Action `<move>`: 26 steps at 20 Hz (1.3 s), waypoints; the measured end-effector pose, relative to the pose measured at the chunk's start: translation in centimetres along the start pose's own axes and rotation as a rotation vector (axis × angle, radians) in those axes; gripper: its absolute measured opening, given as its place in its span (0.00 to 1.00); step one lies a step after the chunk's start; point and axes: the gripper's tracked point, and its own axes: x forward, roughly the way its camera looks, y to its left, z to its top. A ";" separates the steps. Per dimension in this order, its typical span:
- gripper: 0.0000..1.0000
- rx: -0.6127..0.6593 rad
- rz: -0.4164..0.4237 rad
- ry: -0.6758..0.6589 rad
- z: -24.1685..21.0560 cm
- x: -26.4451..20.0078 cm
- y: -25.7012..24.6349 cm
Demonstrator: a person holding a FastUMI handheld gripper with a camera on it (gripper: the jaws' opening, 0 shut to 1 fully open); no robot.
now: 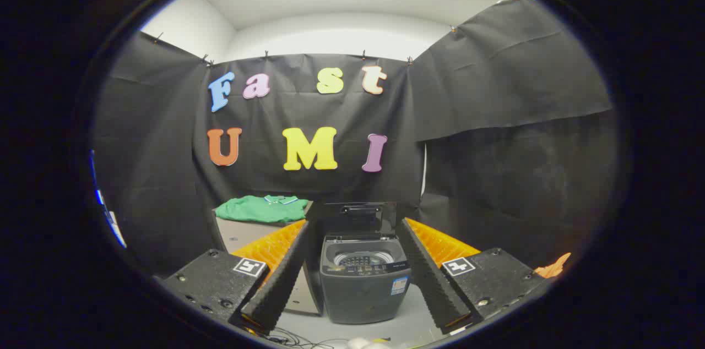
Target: Put the clothes into the washing machine and then close the washing machine lid.
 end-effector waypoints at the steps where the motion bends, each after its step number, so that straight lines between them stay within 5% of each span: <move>1: 1.00 0.000 -0.004 0.002 0.0 0.0 0.0; 17: 1.00 0.011 -0.015 0.032 1.9 2.4 1.2; 26: 1.00 0.005 -0.009 -0.004 7.0 9.7 4.5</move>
